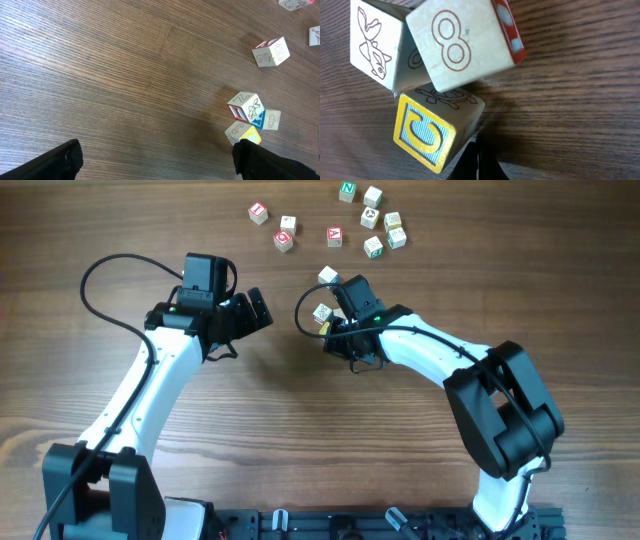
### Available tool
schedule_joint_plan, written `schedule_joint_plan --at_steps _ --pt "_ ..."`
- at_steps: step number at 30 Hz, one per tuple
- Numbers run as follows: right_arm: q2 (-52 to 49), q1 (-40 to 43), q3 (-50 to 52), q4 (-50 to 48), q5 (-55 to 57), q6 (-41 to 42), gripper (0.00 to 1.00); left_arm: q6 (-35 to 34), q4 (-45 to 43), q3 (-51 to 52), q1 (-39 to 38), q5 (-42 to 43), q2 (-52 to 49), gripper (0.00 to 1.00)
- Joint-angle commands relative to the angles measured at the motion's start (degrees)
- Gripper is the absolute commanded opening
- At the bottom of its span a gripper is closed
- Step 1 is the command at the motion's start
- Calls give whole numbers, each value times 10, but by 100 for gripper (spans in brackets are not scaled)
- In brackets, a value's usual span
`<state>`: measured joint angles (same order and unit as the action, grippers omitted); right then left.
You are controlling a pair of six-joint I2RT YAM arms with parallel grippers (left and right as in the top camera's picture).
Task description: Form a circle
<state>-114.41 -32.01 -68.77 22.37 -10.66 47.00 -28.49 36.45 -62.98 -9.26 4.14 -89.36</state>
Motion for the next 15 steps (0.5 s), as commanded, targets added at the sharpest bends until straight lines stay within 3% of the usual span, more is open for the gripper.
schedule_joint_plan --at_steps 1,15 --pt "-24 -3 18 15 24 12 5 11 0 0 2 -6 1 100" --pt "-24 12 17 -9 51 12 5 11 0 0 2 -6 1 100"
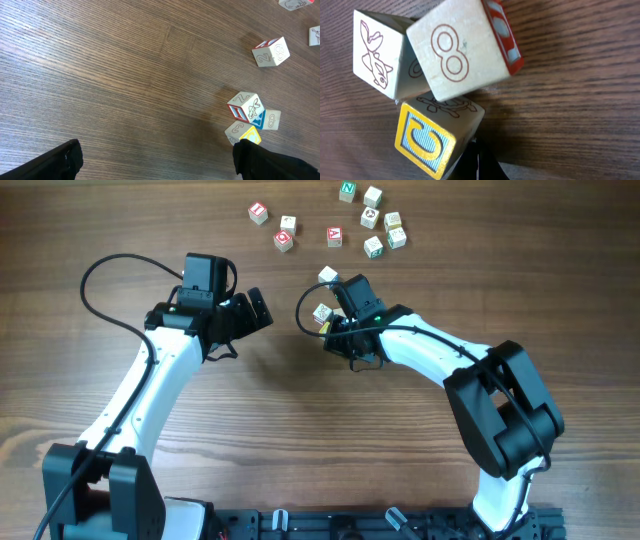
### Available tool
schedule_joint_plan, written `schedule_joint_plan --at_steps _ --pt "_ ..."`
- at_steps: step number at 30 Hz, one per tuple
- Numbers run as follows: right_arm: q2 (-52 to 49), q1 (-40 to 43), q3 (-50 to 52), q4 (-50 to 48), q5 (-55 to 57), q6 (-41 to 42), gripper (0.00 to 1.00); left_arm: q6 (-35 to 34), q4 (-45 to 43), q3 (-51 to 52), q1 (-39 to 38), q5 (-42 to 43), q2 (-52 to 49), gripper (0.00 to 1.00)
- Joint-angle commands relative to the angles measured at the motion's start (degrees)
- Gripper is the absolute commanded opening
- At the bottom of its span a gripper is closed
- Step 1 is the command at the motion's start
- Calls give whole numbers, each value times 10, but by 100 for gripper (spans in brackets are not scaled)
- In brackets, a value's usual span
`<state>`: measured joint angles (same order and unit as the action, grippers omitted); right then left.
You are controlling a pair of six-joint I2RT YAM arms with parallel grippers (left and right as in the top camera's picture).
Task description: Form a circle
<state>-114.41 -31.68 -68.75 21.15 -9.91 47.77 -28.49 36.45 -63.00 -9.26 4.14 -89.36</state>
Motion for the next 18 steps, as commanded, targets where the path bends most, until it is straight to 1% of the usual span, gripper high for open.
schedule_joint_plan --at_steps 1,18 --pt "-24 10 17 2 45 4 5 11 0 1 2 -6 1 100" --pt "-24 18 16 -27 65 2 5 11 0 1 2 -6 1 100"
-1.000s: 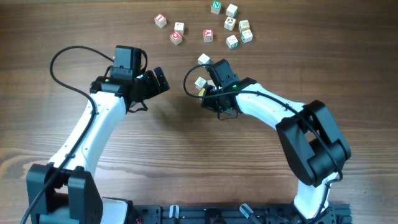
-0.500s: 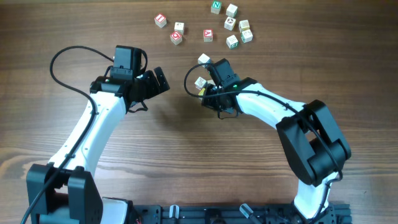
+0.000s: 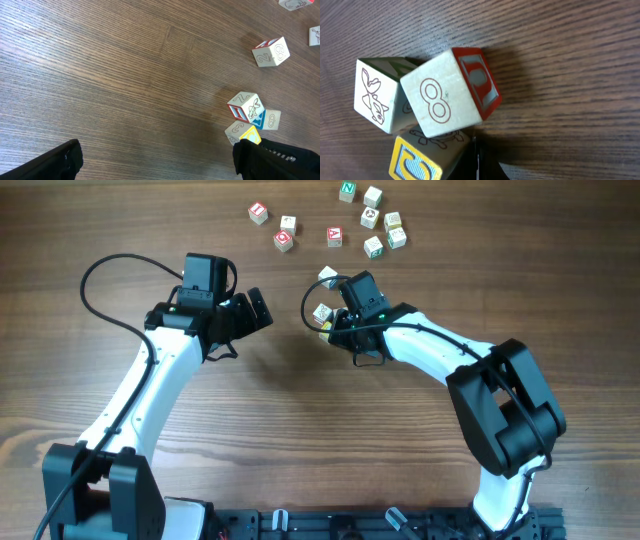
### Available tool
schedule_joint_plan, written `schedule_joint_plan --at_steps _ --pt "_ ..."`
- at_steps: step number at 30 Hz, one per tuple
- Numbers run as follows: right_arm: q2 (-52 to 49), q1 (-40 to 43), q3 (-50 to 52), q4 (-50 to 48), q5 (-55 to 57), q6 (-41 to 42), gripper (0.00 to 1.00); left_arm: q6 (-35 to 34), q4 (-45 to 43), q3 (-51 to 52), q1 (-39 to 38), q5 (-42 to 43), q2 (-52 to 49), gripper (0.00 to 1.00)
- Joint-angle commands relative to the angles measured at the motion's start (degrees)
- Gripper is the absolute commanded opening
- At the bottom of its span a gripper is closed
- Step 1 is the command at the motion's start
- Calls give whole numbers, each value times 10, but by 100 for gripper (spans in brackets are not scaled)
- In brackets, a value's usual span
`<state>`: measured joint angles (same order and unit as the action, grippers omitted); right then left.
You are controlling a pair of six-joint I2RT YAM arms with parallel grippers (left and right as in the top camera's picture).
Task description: Form a circle
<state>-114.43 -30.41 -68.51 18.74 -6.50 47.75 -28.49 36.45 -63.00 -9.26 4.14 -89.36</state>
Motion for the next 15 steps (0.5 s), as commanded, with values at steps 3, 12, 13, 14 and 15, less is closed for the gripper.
schedule_joint_plan --at_steps 3,12,13,14,15 --pt "-24 9 13 -7 31 3 5 11 0 1 2 -6 1 100" --pt "-21 12 13 -8 24 4 5 11 0 1 2 -6 1 100" --pt "-15 12 13 7 24 5 4 11 0 1 2 -6 1 100" --pt "-3 12 13 28 24 9 5 11 0 1 2 -6 1 100" --pt "9 11 13 47 25 13 5 11 0 1 2 -6 1 100"
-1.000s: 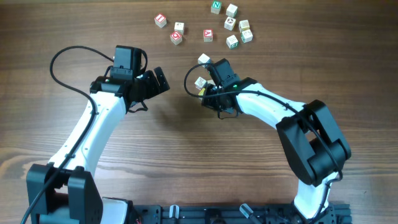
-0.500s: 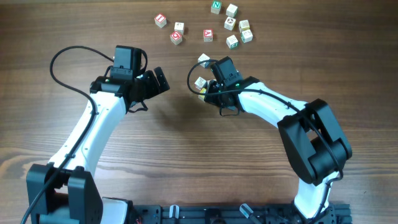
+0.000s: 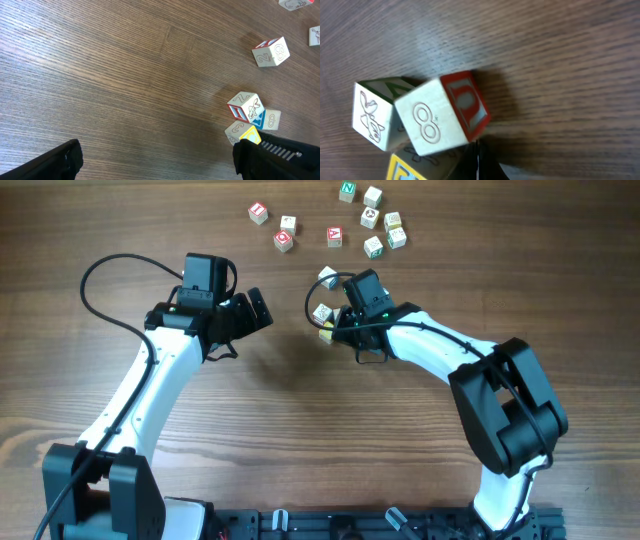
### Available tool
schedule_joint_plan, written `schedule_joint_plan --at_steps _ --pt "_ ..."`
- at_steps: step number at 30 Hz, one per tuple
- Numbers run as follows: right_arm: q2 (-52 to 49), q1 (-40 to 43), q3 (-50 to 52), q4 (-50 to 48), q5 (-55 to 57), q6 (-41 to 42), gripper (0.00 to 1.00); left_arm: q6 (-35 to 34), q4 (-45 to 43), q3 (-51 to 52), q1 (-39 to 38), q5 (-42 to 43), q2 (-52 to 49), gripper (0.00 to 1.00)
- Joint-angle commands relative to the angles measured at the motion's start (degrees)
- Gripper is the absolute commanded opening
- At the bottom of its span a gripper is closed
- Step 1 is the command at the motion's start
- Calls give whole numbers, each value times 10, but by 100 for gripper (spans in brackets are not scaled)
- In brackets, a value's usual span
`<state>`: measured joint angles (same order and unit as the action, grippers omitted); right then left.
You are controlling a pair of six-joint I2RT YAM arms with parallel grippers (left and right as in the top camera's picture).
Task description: Form a circle
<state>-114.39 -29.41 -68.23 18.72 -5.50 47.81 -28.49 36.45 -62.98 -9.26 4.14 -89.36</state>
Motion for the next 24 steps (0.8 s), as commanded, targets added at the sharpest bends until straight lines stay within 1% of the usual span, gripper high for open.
schedule_joint_plan --at_steps 1,4,7,12,16,24 --pt "23 -4 11 66 19 18 4 11 0 0 2 -6 1 100" --pt "63 -29 11 96 19 16 5 11 0 0 2 -6 1 100" --pt "86 -51 11 91 30 24 5 11 0 0 2 -6 1 100" --pt "85 -52 11 80 33 47 5 11 0 0 2 -6 1 100" --pt "84 -52 11 60 91 49 5 11 0 0 2 -6 1 100" --pt "53 -51 11 25 106 66 5 11 0 0 2 -6 1 100"
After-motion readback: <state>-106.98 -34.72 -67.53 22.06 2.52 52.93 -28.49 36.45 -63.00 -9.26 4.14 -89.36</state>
